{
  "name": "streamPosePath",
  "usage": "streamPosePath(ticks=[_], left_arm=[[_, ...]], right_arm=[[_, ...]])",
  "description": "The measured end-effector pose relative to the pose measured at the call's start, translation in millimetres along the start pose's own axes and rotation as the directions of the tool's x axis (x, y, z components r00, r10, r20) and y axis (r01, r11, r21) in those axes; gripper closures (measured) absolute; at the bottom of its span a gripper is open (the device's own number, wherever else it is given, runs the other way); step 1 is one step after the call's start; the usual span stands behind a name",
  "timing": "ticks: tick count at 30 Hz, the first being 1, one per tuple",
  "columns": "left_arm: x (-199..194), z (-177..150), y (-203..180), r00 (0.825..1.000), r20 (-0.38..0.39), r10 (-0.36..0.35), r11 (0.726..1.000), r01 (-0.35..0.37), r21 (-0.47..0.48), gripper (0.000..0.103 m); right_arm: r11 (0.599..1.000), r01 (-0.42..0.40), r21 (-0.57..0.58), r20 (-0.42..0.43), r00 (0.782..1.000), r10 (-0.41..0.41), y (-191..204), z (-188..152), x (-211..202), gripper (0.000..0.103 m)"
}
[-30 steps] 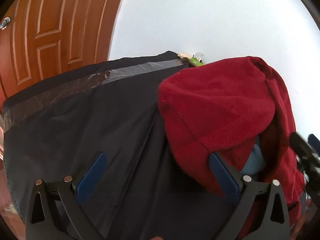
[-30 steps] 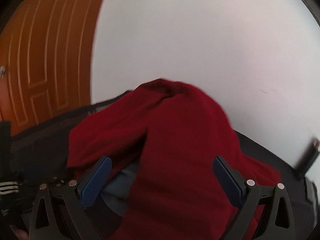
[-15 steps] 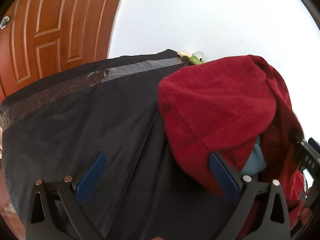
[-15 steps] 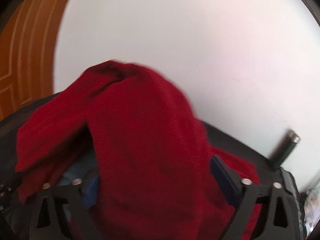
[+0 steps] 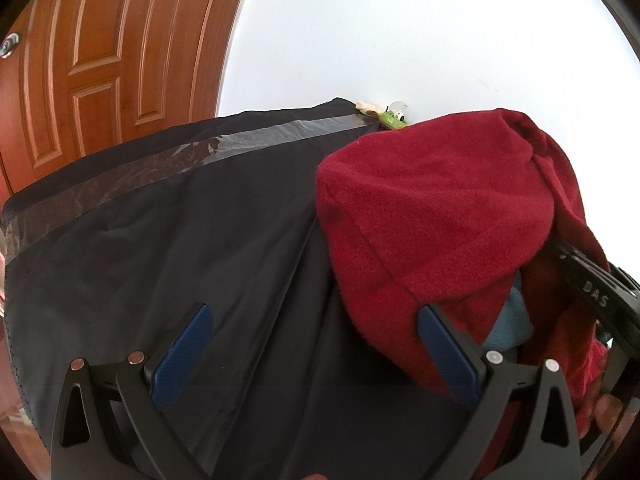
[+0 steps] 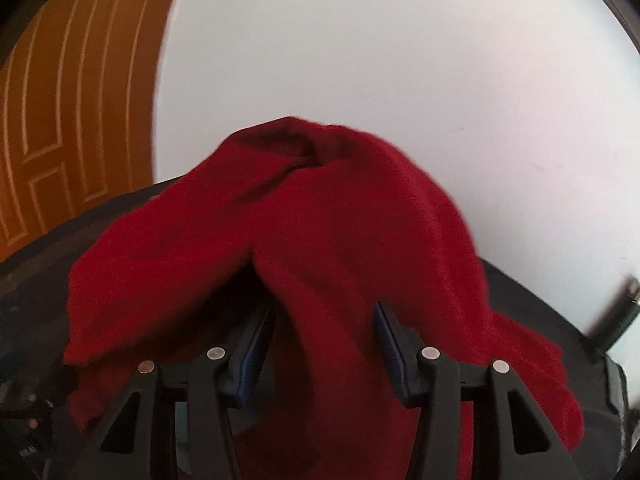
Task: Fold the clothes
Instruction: 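Close the right tool on the red sweater and lift it up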
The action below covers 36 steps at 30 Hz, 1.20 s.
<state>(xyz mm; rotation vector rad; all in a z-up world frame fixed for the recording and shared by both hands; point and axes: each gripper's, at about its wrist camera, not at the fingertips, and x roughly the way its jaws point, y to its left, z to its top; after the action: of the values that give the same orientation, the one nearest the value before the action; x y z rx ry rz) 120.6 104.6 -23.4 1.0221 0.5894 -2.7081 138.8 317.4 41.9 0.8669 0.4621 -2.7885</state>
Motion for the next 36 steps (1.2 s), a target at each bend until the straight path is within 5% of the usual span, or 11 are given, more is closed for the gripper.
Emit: streamPosePath(ticks=[6, 8, 12, 20, 25, 33, 36], left_arm=[[-11, -3, 26, 1.0, 0.0, -0.012, 1.0, 0.012, 0.011, 0.001], [-16, -6, 39, 1.0, -0.005, -0.022, 0.999, 0.022, 0.024, 0.001], [-25, -13, 36, 1.0, -0.007, -0.02, 0.999, 0.021, 0.028, 0.001], [-35, -20, 36, 1.0, 0.014, -0.006, 0.999, 0.006, 0.04, 0.001], [-35, -20, 45, 0.999, 0.043, -0.006, 0.998, 0.003, 0.057, 0.001], [-28, -16, 60, 0.998, 0.068, -0.018, 0.997, 0.013, 0.072, 0.001], [-25, -16, 61, 0.997, 0.073, -0.033, 0.995, 0.026, 0.099, 0.001]], right_arm=[[0.995, 0.099, 0.006, -0.033, 0.995, -0.098, 0, 0, 18, 0.051], [0.987, 0.132, 0.087, -0.022, 0.991, -0.131, -14, 1, 14, 0.082], [0.952, 0.243, 0.187, 0.057, 0.964, -0.258, -41, 0, -9, 0.092], [0.831, 0.482, 0.276, 0.248, 0.8, -0.546, -80, 17, -73, 0.093], [0.761, 0.556, 0.334, 0.322, 0.692, -0.646, -110, 23, -148, 0.093], [0.637, 0.65, 0.415, 0.418, 0.486, -0.768, -139, 17, -256, 0.093], [0.605, 0.66, 0.446, 0.411, 0.45, -0.793, -153, 11, -283, 0.093]])
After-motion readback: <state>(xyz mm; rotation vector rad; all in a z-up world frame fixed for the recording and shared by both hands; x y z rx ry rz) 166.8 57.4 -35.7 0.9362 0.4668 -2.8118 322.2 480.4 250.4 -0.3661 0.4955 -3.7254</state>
